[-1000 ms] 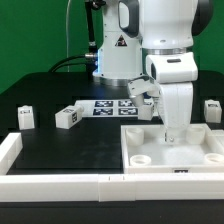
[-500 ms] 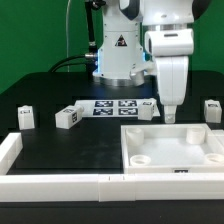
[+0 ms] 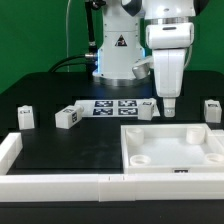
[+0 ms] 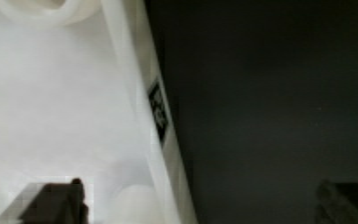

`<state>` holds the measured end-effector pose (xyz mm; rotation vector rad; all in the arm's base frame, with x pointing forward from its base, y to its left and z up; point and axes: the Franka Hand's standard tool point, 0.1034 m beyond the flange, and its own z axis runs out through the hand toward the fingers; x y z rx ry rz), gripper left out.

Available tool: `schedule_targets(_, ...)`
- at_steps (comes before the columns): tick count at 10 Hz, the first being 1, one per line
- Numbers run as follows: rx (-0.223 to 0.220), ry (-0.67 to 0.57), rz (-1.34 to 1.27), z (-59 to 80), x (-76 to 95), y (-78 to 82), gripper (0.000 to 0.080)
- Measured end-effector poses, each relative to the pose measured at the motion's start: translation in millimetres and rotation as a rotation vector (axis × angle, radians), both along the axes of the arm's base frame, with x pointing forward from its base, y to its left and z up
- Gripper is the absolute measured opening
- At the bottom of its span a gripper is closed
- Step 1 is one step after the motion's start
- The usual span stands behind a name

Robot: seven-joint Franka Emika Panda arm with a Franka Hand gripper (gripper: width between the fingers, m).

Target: Assemble one leg

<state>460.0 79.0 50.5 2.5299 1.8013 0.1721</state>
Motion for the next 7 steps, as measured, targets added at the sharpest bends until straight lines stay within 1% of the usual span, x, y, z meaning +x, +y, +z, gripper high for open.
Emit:
schedule_targets(2, 0.017, 0.006, -0.149, -0.1, -0.1, 0.4, 0.0649)
schedule_targets(3, 0.035, 0.014, -0.282, -0.6, -0.8, 0.2, 0.0649)
schedule_targets(4, 0.08, -0.007, -0.467, -1.0, -3.0, -1.1, 0.0649)
schedule_targets(5, 0.111, -0.007, -0.621, -3.3, -11.9, 3.3, 0.0649)
schedule_targets(7, 0.157, 0.023, -0.931, -3.1, -18.3, 21.0, 0.0649)
